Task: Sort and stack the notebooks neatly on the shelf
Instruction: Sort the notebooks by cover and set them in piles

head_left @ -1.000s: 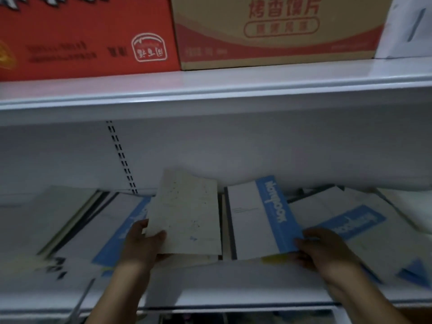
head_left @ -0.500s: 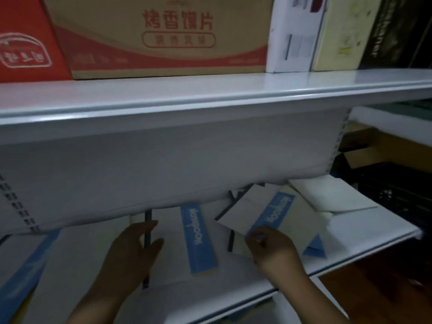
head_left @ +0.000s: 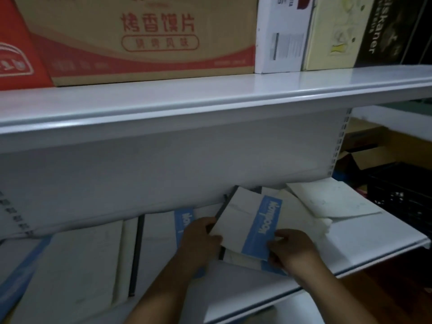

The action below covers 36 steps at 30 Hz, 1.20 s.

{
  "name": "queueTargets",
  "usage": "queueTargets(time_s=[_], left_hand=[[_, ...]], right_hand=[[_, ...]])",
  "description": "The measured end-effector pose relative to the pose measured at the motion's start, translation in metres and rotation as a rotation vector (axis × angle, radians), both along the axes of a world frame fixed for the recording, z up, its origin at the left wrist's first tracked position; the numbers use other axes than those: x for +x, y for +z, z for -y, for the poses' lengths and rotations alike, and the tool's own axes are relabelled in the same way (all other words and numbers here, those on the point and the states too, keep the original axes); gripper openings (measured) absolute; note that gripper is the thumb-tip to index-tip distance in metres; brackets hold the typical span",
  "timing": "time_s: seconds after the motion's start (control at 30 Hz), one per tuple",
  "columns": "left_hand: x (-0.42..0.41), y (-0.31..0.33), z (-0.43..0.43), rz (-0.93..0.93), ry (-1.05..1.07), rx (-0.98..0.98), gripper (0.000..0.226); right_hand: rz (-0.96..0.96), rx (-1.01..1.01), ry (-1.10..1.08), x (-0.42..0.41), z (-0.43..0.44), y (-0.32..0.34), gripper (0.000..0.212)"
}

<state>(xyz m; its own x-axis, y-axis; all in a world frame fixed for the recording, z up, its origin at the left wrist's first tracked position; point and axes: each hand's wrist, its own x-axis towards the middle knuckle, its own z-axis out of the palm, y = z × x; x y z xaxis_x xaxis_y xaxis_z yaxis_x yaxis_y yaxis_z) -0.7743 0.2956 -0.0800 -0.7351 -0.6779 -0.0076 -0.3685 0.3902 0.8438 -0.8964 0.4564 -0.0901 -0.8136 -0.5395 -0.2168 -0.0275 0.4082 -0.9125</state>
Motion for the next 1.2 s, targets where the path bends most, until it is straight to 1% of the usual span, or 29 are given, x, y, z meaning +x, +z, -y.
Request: queueTargets(time_s=[0.07,0.1,0.13,0.17,0.2,0.23,0.33,0.43,0.5,0.57,0.67,0.73,0.8,0.83,0.87,0.9,0.97,1.0,1.07,1.13,1.17,1.2], left_hand=[[0.032,0.004,0.011,0.007,0.096,-0.051,0.032],[0.05,0.008,0.018,0.038,0.142,-0.096,0.032],[0.068,0.011,0.024,0.086,0.185,-0.143,0.033],[0.084,0.014,0.028,0.144,0.224,-0.181,0.035],[0.099,0.015,0.033,0.201,0.258,-0.208,0.036],[0.111,0.016,0.035,0.254,0.283,-0.22,0.037],[0.129,0.009,0.042,0.364,0.351,-0.238,0.037],[0.132,-0.002,0.04,0.395,0.393,-0.256,0.042],[0.126,-0.007,0.038,0.363,0.395,-0.282,0.046],[0.112,-0.009,0.034,0.321,0.354,-0.297,0.047],[0.075,-0.006,0.023,0.215,0.232,-0.238,0.037],[0.043,-0.003,0.01,0.175,0.114,-0.252,0.035],[0.009,-0.002,-0.004,0.181,0.027,-0.289,0.036],[-0.008,-0.002,-0.01,0.166,-0.002,-0.28,0.036],[-0.026,-0.002,-0.017,0.14,-0.026,-0.269,0.037],[-0.042,-0.002,-0.021,0.126,-0.05,-0.263,0.04],[-0.071,0.0,-0.029,0.189,-0.105,-0.275,0.052],[-0.081,0.0,-0.031,0.257,-0.128,-0.282,0.058],[-0.094,0.0,-0.035,0.394,-0.138,-0.322,0.066],[-0.1,0.0,-0.036,0.462,-0.129,-0.353,0.071],[-0.102,0.0,-0.037,0.476,-0.126,-0.351,0.073],[-0.104,0.001,-0.037,0.477,-0.123,-0.347,0.074]], right_hand=[[0.091,-0.017,0.064,0.007,0.012,0.004,0.032],[0.091,-0.029,0.126,0.013,0.021,0.005,0.037],[0.036,-0.018,0.185,0.02,0.031,0.004,0.034],[-0.038,-0.007,0.242,0.027,0.043,0.0,0.026],[-0.115,0.019,0.296,0.037,0.054,0.0,0.017],[-0.173,0.023,0.338,0.045,0.065,-0.002,0.013],[-0.202,0.021,0.389,0.062,0.087,-0.006,0.026],[-0.225,0.044,0.393,0.065,0.091,-0.008,0.023],[-0.223,0.062,0.356,0.061,0.083,-0.004,0.024],[-0.27,0.045,0.303,0.05,0.07,-0.001,0.018],[-0.292,0.018,0.204,0.028,0.043,0.004,0.005],[-0.256,0.006,0.076,0.006,0.018,0.001,0.003],[-0.183,-0.051,-0.101,-0.019,-0.01,-0.004,0.01],[-0.178,-0.085,-0.192,-0.033,-0.025,-0.008,0.011],[-0.228,-0.079,-0.267,-0.046,-0.04,-0.01,0.008],[-0.303,-0.035,-0.314,-0.059,-0.052,-0.013,0.006],[-0.421,0.081,-0.357,-0.083,-0.069,-0.015,0.019],[-0.437,0.128,-0.347,-0.094,-0.072,-0.015,0.026],[-0.439,0.188,-0.296,-0.113,-0.071,-0.016,0.038],[-0.487,0.362,-0.183,-0.126,-0.064,-0.021,0.048],[-0.522,0.473,-0.129,-0.131,-0.061,-0.024,0.049],[-0.566,0.554,-0.1,-0.135,-0.059,-0.025,0.046]])
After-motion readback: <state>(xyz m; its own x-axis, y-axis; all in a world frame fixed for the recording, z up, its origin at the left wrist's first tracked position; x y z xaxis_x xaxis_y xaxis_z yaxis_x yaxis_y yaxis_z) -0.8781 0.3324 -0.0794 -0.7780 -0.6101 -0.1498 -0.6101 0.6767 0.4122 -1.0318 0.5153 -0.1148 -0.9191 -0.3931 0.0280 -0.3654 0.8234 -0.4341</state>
